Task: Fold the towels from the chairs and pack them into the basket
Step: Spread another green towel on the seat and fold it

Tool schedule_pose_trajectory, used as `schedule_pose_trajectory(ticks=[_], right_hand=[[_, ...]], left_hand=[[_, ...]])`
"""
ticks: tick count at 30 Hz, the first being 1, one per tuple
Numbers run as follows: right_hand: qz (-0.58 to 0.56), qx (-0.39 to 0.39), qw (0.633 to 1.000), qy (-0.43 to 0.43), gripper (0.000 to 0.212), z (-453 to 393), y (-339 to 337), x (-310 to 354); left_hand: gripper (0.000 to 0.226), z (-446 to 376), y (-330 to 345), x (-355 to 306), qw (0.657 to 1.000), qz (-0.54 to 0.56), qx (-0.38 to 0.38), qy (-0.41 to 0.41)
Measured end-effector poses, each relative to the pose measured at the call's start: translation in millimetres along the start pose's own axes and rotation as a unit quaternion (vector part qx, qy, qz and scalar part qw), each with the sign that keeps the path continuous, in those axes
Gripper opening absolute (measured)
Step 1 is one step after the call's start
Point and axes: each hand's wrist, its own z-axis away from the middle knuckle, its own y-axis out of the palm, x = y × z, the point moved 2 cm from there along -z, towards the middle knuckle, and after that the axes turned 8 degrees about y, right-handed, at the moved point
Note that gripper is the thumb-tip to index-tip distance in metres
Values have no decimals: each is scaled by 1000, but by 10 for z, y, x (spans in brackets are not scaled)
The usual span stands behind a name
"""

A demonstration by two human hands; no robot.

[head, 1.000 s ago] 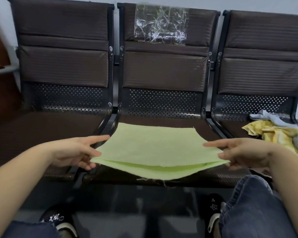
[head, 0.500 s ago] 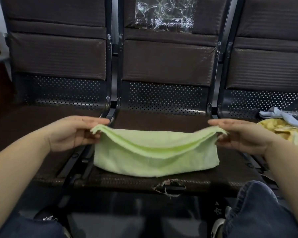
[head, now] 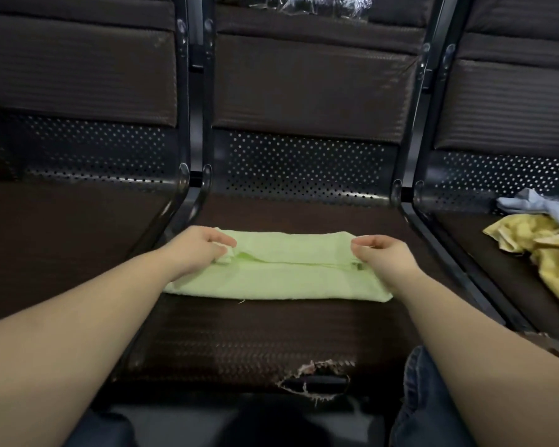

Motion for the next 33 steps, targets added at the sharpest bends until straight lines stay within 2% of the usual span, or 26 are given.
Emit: schedule_pose_trajectory(ticks=[6, 9, 12, 17, 19, 21, 23, 27, 30, 33], right_hand=[[72, 65, 993, -66, 4, 124, 404, 140], [107, 99, 984, -101, 5, 225, 514, 186], [130, 111, 979, -110, 6, 314, 474, 210], [146, 49, 986, -68, 7, 355, -20, 153], [134, 70, 988, -30, 5, 429, -198, 83], [134, 131, 982, 8, 4, 554, -309, 15], [143, 207, 967, 45, 10, 682, -429, -46], [191, 356, 905, 135, 48, 894, -686, -197], [224, 423, 855, 199, 43, 1040, -774, -289], [308, 401, 833, 223, 30, 1159, -803, -327]], left_hand=[[42, -121, 220, -67, 994, -82, 34, 59], [49, -41, 228, -124, 994, -75, 66, 45], [51, 99, 133, -107, 995, -68, 67, 26], [46, 395, -188, 93, 997, -49, 54, -17], [42, 553, -267, 123, 996, -19, 81, -32], [39, 712, -302, 126, 992, 5, 122, -41], [41, 882, -319, 126, 983, 46, 172, -53], [40, 1221, -341, 126, 943, 139, 273, -127], [37, 1428, -308, 105, 909, 149, 352, -167], [35, 1517, -289, 171, 902, 67, 380, -192]])
